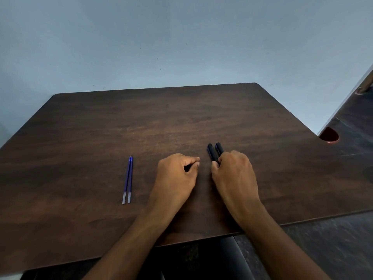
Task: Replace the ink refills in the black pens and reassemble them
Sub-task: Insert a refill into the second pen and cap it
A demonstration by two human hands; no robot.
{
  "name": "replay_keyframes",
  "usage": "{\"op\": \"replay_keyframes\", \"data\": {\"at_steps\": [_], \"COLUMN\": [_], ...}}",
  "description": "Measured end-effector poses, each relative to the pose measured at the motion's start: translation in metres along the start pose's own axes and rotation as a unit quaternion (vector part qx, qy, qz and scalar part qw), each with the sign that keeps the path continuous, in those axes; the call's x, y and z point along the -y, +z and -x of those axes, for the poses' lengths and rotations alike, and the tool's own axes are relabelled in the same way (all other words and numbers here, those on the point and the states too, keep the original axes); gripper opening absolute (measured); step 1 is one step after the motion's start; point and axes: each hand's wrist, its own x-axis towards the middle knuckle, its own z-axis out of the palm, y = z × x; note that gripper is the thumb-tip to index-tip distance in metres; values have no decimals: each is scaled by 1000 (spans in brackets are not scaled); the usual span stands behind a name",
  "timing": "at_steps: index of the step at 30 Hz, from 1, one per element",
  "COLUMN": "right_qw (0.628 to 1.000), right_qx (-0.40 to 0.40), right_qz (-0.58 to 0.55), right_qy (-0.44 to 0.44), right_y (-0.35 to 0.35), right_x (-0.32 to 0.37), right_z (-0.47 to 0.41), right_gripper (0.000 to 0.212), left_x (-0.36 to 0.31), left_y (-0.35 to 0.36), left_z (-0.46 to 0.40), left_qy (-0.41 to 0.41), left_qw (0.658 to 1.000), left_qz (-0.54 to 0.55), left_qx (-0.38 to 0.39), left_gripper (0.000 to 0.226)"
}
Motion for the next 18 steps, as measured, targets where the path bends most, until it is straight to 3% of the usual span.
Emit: {"op": "replay_keyframes", "data": {"at_steps": [13, 18], "right_qw": [999, 994], "right_qx": [-39, -51], "right_qz": [1, -29], "right_qy": [-27, -88], "right_y": [-2, -2], "right_x": [-5, -4], "right_z": [-1, -5], "right_gripper": [20, 18], "left_x": [-3, 0], "left_y": [9, 4], "left_z": [-9, -9], "left_qy": [-4, 17], "left_qw": [1000, 1000], "left_qz": [-8, -15], "left_qx": [4, -18], "left_gripper": [18, 18]}}
